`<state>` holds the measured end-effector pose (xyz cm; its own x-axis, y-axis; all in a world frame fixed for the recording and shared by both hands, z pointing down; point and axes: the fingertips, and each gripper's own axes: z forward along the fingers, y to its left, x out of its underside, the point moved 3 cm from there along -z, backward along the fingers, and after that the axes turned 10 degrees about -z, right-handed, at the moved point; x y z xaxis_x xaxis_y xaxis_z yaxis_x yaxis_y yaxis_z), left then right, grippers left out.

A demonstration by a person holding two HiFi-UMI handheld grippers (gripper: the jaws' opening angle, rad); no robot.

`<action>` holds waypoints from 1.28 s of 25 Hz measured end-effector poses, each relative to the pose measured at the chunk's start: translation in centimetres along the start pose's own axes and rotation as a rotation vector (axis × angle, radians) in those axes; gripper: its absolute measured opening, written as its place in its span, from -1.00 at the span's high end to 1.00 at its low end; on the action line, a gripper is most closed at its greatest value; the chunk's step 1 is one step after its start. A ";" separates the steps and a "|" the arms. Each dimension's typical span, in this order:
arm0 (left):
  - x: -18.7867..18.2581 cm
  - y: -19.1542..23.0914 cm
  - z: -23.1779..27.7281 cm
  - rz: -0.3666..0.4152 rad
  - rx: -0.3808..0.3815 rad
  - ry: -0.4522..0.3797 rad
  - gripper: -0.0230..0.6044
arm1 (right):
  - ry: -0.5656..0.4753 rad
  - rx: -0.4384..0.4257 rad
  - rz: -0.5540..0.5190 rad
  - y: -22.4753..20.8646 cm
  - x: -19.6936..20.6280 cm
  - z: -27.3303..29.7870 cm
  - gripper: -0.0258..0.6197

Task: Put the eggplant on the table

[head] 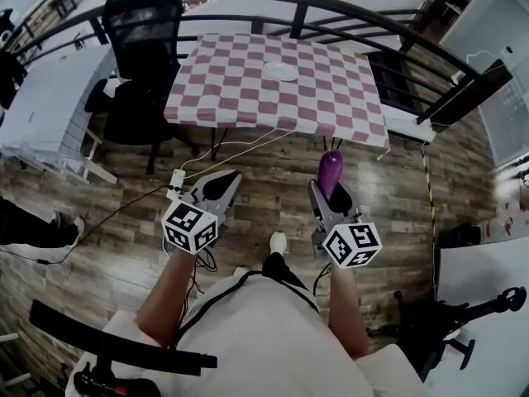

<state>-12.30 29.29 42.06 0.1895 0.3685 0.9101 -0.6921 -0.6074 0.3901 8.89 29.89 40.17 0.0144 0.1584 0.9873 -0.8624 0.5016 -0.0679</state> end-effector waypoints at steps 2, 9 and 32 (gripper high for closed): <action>-0.6 0.6 2.0 0.003 -0.008 0.000 0.91 | -0.005 -0.001 0.005 -1.6 -0.2 1.1 0.29; -3.2 1.4 8.8 0.020 -0.041 -0.001 0.91 | 0.000 -0.036 0.022 -8.3 -1.3 4.9 0.29; -3.8 2.8 22.8 0.006 -0.183 -0.002 0.91 | 0.011 -0.194 0.013 -22.3 -1.5 12.2 0.29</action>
<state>0.93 10.18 42.88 0.1864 0.3634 0.9128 -0.8081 -0.4717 0.3528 21.89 8.12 41.95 0.0102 0.1750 0.9845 -0.7489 0.6538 -0.1084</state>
